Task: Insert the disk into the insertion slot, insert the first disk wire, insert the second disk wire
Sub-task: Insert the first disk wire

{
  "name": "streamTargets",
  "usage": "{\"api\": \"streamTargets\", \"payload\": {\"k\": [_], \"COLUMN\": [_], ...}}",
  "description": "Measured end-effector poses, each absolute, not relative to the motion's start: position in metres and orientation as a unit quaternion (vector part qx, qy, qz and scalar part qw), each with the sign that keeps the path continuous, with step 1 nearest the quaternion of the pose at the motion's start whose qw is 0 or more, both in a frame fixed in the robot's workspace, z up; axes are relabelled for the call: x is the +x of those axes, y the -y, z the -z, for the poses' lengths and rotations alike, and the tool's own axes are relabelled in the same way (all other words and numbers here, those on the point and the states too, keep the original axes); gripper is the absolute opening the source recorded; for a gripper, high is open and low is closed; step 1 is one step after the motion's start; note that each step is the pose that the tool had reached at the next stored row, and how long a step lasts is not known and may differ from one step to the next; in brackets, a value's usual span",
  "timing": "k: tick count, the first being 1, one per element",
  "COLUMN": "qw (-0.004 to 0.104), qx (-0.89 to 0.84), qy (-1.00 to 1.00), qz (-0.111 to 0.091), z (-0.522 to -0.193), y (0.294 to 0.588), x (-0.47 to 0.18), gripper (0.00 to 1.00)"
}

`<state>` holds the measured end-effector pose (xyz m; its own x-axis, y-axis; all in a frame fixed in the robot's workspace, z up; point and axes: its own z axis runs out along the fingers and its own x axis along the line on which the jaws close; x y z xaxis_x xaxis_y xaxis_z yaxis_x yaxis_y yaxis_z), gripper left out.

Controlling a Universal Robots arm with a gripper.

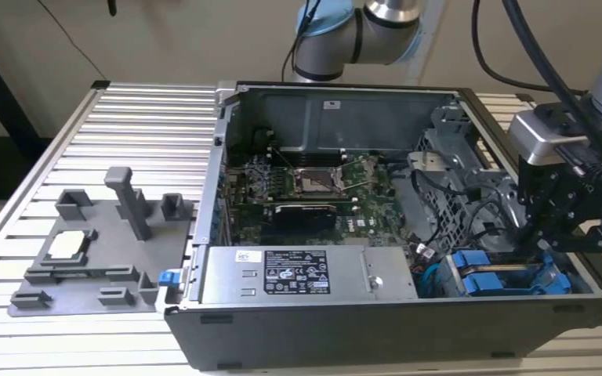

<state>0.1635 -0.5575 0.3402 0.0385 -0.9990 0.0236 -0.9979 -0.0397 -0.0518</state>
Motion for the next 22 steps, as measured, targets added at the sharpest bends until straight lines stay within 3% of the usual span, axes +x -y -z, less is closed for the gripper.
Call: {"api": "streamTargets", "payload": {"k": [22], "qw": [0.011], "qx": [-0.709], "qy": [-0.705], "qz": [0.025], "z": [-0.3318], "y": [0.5575], "x": [0.1639], "gripper": [0.19]}}
